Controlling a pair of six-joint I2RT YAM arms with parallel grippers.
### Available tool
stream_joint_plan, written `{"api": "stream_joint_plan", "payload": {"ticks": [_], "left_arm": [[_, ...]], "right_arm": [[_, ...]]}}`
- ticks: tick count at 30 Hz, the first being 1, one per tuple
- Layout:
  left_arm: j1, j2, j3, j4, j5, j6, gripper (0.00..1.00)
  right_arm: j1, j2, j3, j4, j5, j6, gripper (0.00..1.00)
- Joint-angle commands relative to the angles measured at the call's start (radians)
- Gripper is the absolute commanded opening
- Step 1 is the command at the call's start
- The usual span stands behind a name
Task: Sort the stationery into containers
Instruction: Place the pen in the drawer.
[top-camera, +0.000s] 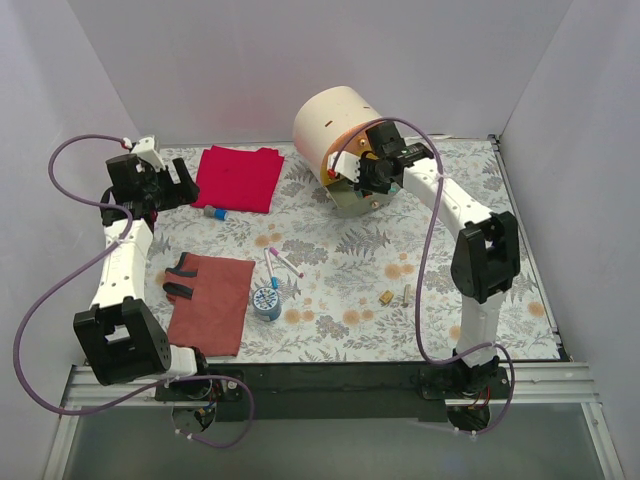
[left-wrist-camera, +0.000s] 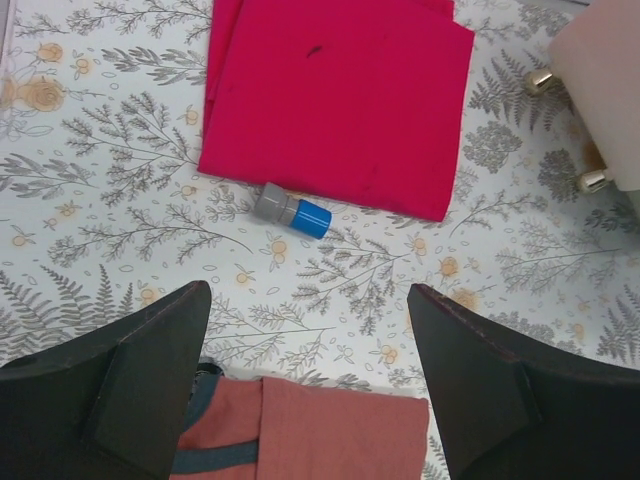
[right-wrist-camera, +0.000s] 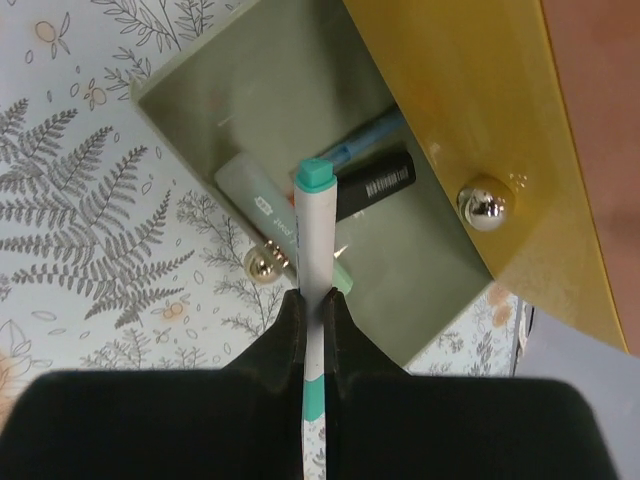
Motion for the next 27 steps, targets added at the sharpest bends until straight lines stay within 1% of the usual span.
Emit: {"api": "stream_joint_plan", "payload": {"ticks": [1, 3, 7, 9, 10, 11, 12, 13, 15, 17, 18, 19, 20, 21, 22, 23, 24, 25, 26, 27], "left_arm": [[0.004, 0.007, 0.039, -0.071, -0.048, 0.098, 0.80], [0.004, 0.005, 0.039, -0.071, -0.060, 0.103, 0.80], [0.006, -0.024, 0.014, -0.071, -0.040, 0.085, 0.80], [0.004, -0.047, -0.030, -0.061, -0.013, 0.060, 0.80], [0.004, -0.076, -0.046, -0.050, -0.002, 0.054, 0.80], [0.004, -0.094, -0.064, -0.047, 0.007, 0.049, 0.80], [0.004, -0.111, -0.095, -0.044, 0.012, 0.042, 0.80], [0.004, -0.145, -0.115, -0.035, 0.024, 0.029, 0.80], [0.006, -0.175, -0.145, -0.027, 0.047, 0.023, 0.80], [0.004, -0.209, -0.164, -0.028, 0.056, 0.020, 0.80], [0.004, -0.221, -0.159, -0.030, 0.049, 0.017, 0.80], [0.006, -0.225, -0.146, -0.034, 0.040, 0.017, 0.80], [0.004, -0.228, -0.133, -0.040, 0.020, 0.019, 0.80], [0.004, -0.229, -0.124, -0.045, 0.018, 0.019, 0.80], [0.004, -0.232, -0.126, -0.047, 0.019, 0.025, 0.80], [0.004, -0.240, -0.133, -0.047, 0.007, 0.038, 0.80], [0.004, -0.263, -0.139, -0.045, -0.013, 0.038, 0.80], [0.006, -0.274, -0.147, -0.054, -0.034, 0.035, 0.80], [0.006, -0.284, -0.144, -0.070, -0.052, 0.028, 0.80], [0.004, -0.294, -0.138, -0.089, -0.062, 0.019, 0.81]], "right_arm": [[-0.024, 0.037, 0.101, 0.079, -0.044, -0.075, 0.05], [-0.043, 0.061, 0.130, 0.097, -0.038, -0.082, 0.05], [-0.045, 0.065, 0.068, 0.180, 0.018, -0.153, 0.09], [-0.032, 0.080, 0.058, 0.214, 0.047, -0.162, 0.20], [-0.026, 0.087, 0.060, 0.220, 0.089, -0.164, 0.27], [-0.011, 0.103, 0.060, 0.220, 0.119, -0.171, 0.37], [-0.006, 0.106, 0.055, 0.225, 0.139, -0.188, 0.41], [-0.002, 0.106, 0.043, 0.235, 0.159, -0.188, 0.50], [0.003, 0.097, 0.038, 0.251, 0.167, -0.182, 0.54], [0.006, 0.051, 0.037, 0.229, 0.178, -0.165, 0.56], [0.005, 0.025, 0.032, 0.214, 0.163, -0.143, 0.56], [0.003, -0.004, 0.026, 0.196, 0.113, -0.112, 0.57], [0.006, -0.061, 0.029, 0.129, 0.059, -0.075, 0.58], [0.006, -0.090, 0.026, 0.092, -0.004, -0.031, 0.60], [0.008, -0.122, 0.008, 0.065, -0.138, 0.081, 0.61], [0.026, -0.183, -0.026, 0.054, -0.191, 0.124, 0.63], [0.047, -0.208, -0.119, 0.065, -0.227, 0.178, 0.64], [0.075, -0.227, -0.155, 0.079, -0.251, 0.235, 0.64], [0.139, -0.233, -0.185, 0.099, -0.259, 0.347, 0.65], [0.170, -0.227, -0.217, 0.109, -0.265, 0.403, 0.65]]}}
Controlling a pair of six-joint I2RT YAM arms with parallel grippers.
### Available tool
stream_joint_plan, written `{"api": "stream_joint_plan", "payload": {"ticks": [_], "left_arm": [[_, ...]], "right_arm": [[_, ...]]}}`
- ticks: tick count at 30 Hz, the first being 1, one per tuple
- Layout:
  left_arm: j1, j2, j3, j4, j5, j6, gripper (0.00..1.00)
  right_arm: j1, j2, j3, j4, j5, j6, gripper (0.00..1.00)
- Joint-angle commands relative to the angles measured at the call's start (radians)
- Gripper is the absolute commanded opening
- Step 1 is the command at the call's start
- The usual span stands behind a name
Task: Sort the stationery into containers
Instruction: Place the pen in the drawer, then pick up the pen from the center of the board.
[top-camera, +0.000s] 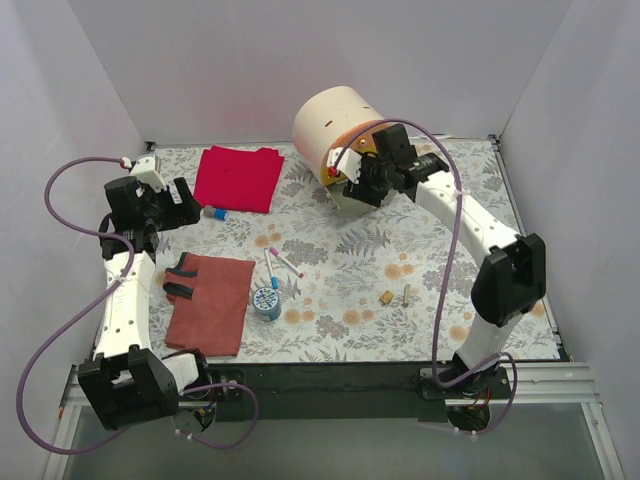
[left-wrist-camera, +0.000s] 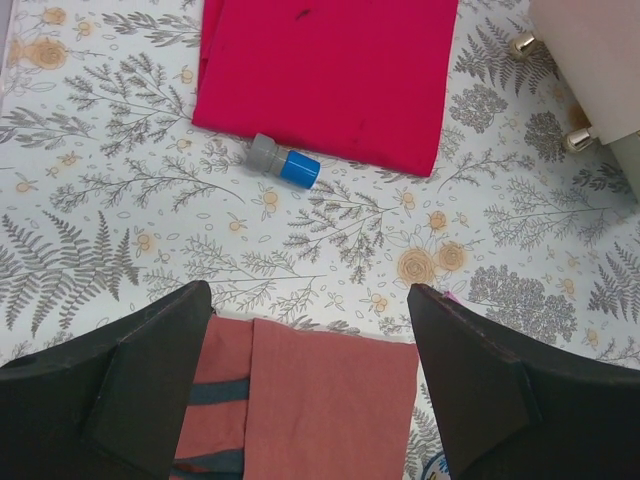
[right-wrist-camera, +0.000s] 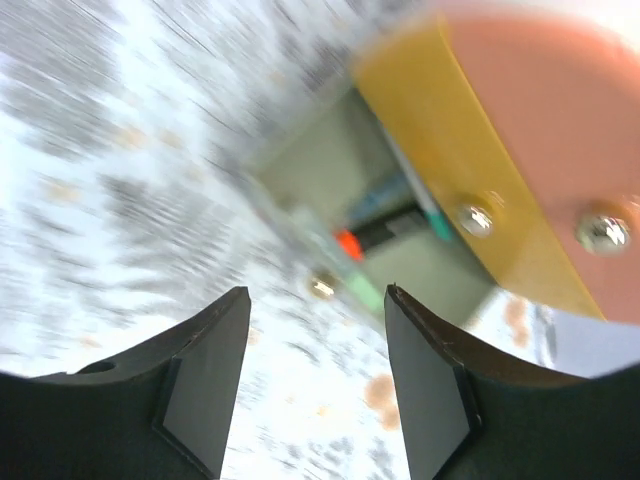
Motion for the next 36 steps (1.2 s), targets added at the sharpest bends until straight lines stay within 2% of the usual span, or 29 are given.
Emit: {"api": "stream_joint_plan", "payload": {"ticks": [1, 2, 5, 10, 13, 24, 30, 33, 34, 36], "left_arm": [[0.004, -0.072, 0.020, -0.074, -0.054, -0.008, 0.81], [0.004, -0.077, 0.017, -0.082, -0.048, -0.008, 0.81], [0.005, -0.092, 0.008, -0.104, -0.071, -0.004, 0.81], [0.004, -0.124, -0.045, -0.114, -0.133, -0.043, 0.81], [0.005, -0.151, -0.052, -0.130, -0.134, -0.065, 0.81], [0.004, -0.290, -0.087, -0.203, -0.155, -0.057, 0.81], [0.004, -0.306, -0.095, -0.213, -0.173, -0.051, 0.82], [0.005, -0.299, -0.082, -0.210, -0.178, -0.047, 0.82], [0.005, -0.296, -0.081, -0.208, -0.178, -0.045, 0.82], [0.007, -0.295, -0.079, -0.202, -0.177, -0.043, 0.82]], "right_arm": [[0.170, -0.076, -0.100, 0.011, -0.191, 0.362, 0.64], [0.226, -0.044, -0.103, 0.038, -0.184, 0.481, 0.64], [0.343, -0.006, -0.146, 0.138, -0.110, 0.528, 0.64], [0.377, 0.169, -0.009, 0.124, -0.099, 0.681, 0.62], [0.386, 0.253, 0.025, 0.124, -0.086, 0.706, 0.62], [0.420, 0.382, 0.076, 0.140, -0.060, 0.710, 0.59], [0.468, 0.467, 0.088, 0.152, 0.035, 0.736, 0.56], [0.469, 0.484, 0.053, 0.163, 0.102, 0.778, 0.48], [0.466, 0.484, 0.018, 0.167, 0.112, 0.784, 0.40], [0.465, 0.484, -0.017, 0.167, 0.121, 0.795, 0.32]]}}
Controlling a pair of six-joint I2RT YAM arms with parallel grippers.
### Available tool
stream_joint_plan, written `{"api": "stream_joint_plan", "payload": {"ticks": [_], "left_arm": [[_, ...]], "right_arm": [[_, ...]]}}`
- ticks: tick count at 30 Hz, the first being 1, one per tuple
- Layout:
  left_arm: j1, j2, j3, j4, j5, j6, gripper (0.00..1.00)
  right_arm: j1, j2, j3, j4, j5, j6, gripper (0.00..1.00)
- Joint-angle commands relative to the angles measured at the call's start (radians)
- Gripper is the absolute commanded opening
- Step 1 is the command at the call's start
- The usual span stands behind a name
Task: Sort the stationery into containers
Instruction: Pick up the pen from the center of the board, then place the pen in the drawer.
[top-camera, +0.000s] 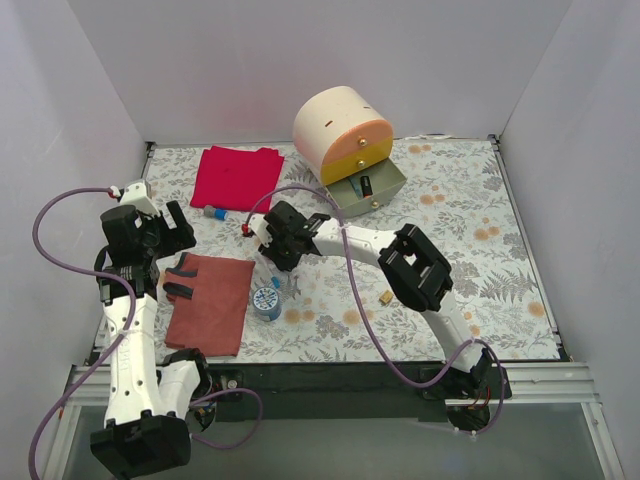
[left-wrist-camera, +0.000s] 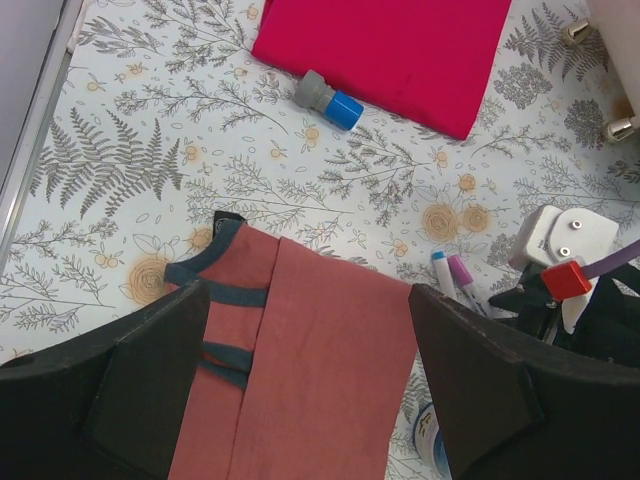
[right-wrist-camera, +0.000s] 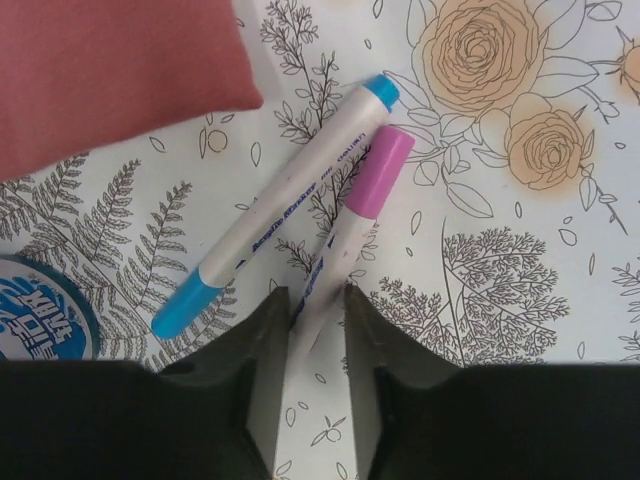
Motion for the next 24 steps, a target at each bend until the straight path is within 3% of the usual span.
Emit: {"api": "stream_joint_plan", "payload": {"ticks": [1, 2, 6, 13, 17, 24], "left_arm": [[0.005, -0.005, 0.007, 0.001, -0.012, 0.012, 0.82], [0.006, -0.003, 0.007, 0.004, -0.010, 0.010, 0.82], [0.006, 0.006, 0.021, 0.019, -0.007, 0.016, 0.82], [0.005, 0.010, -0.005, 0.076, 0.020, 0.016, 0.82], [0.006, 0.041, -0.008, 0.094, 0.054, 0.004, 0.81], [0.005, 0.124, 0.049, 0.119, 0.094, 0.003, 0.81]], "right_arm": [[-0.004, 0.043, -0.116, -0.024, 0.065, 0.060, 0.08], [-0.004, 0.034, -0.130, -0.026, 0.069, 0.057, 0.01], [-0.041, -0.094, -0.167, -0.041, 0.064, 0.013, 0.01], [-0.179, -0.418, -0.161, -0.079, 0.058, -0.239, 0.01], [-0.222, -0.496, -0.167, -0.084, 0.075, -0.464, 0.01], [-0.289, -0.509, -0.231, 0.066, 0.193, -0.652, 0.01]]}}
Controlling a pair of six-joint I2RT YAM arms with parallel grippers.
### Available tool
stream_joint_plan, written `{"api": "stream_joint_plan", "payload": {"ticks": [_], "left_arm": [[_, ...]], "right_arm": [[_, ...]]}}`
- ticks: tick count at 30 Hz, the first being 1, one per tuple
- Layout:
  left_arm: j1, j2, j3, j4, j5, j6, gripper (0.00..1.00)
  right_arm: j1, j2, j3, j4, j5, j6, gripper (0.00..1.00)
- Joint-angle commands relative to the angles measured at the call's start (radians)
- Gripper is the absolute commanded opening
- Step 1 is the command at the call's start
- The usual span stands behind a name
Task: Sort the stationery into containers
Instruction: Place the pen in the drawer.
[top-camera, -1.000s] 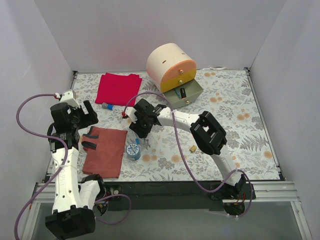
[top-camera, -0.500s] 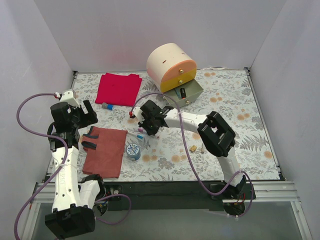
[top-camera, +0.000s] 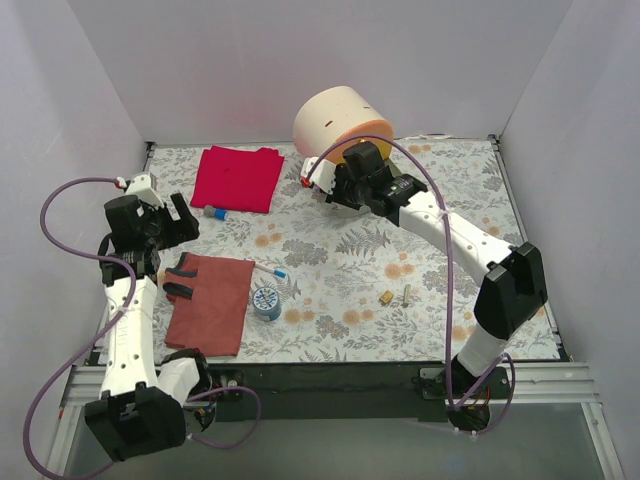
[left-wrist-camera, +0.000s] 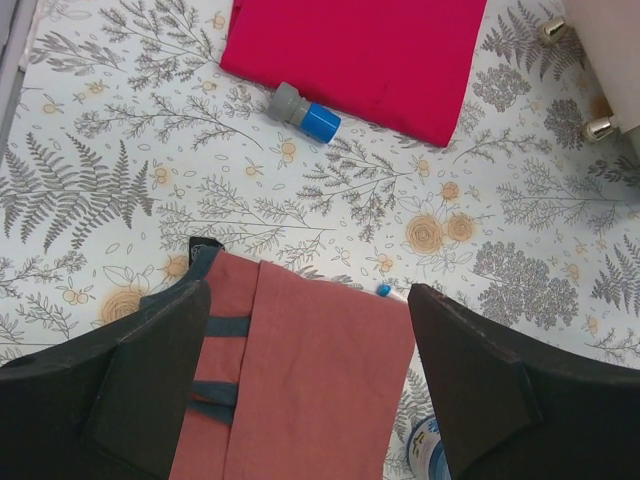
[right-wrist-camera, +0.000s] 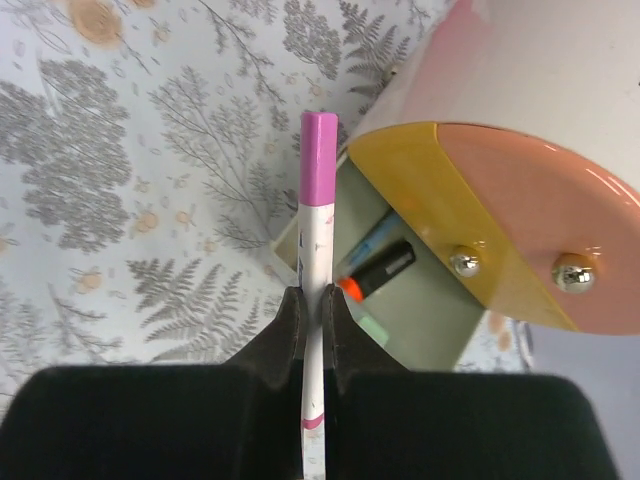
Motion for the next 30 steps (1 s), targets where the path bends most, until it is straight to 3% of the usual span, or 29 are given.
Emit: {"api": "stream_joint_plan", "payload": {"ticks": [1, 11, 12, 15, 19, 23, 24, 27, 30], "left_arm": [[0.005, 0.041, 0.058, 0.033, 0.021, 0.000, 0.81], [0.004, 0.090, 0.101, 0.031, 0.011, 0.013, 0.81], [0.004, 0.085, 0.099, 0.028, 0.010, 0.013, 0.81], [0.005, 0.079, 0.096, 0.016, 0.004, 0.019, 0.81], [0.004, 0.070, 0.092, 0.008, 0.001, 0.026, 0.81], [0.005, 0.061, 0.081, 0.011, -0.003, 0.021, 0.81], [0.004, 0.058, 0.073, 0.017, -0.006, 0.020, 0.81], [0.004, 0.056, 0.052, 0.031, -0.012, 0.015, 0.81], [0.005, 0.067, 0.018, 0.025, -0.026, -0.005, 0.81]], "right_arm": [[-0.040, 0.050, -0.032, 0.097, 0.076, -0.179, 0.01], [-0.113, 0.179, 0.040, 0.177, 0.108, -0.295, 0.01], [-0.122, 0.195, 0.051, 0.187, 0.116, -0.297, 0.09], [-0.126, 0.212, 0.086, 0.193, 0.133, -0.272, 0.47], [-0.123, 0.173, 0.088, 0.181, 0.098, -0.222, 0.64], [-0.117, 0.122, 0.137, 0.065, -0.003, -0.095, 0.63], [-0.113, 0.110, 0.149, -0.023, -0.143, -0.052, 0.62], [-0.061, 0.103, 0.146, -0.133, -0.345, 0.123, 0.62], [-0.006, 0.160, 0.131, -0.141, -0.445, 0.308, 0.60]]}}
